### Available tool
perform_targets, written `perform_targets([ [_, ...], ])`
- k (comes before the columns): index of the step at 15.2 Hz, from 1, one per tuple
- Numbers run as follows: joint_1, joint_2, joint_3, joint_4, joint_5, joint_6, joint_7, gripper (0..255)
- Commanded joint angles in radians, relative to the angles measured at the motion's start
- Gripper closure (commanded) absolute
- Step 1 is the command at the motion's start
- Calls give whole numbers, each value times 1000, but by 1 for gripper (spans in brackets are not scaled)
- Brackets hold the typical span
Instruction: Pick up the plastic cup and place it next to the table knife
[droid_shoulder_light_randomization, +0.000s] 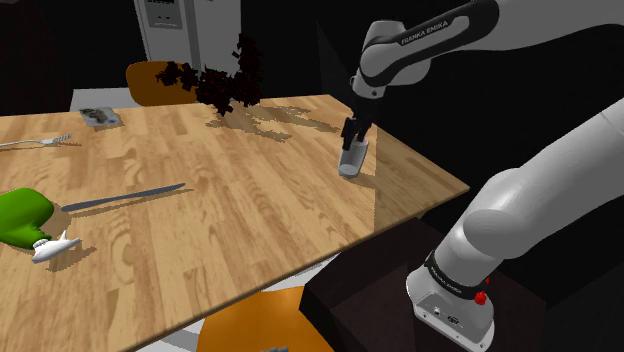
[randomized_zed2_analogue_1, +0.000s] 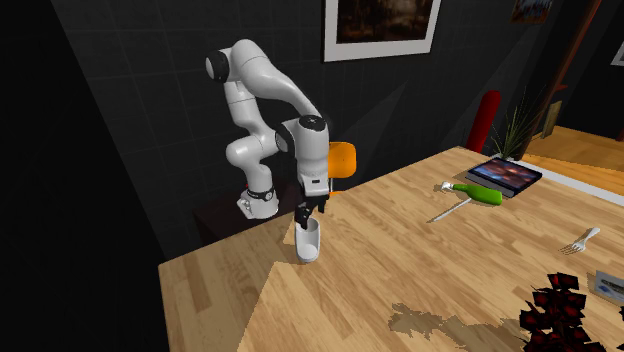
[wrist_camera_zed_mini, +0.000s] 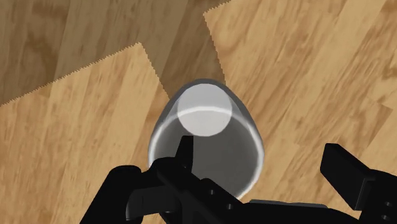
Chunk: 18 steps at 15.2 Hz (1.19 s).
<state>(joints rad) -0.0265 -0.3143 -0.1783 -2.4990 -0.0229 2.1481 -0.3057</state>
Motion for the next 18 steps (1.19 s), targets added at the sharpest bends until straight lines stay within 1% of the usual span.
perform_targets([
  [1,1,14,-1,-17,2,32,-2,0],
  [4,2,33,-3,-37,5,71,-5,0],
  [11,2,33,-3,-37,5,71,-5,0],
  [12,2,33,-3,-37,5,71,-5,255],
  [18,2,34,-3,-37,5,71,-5,255],
])
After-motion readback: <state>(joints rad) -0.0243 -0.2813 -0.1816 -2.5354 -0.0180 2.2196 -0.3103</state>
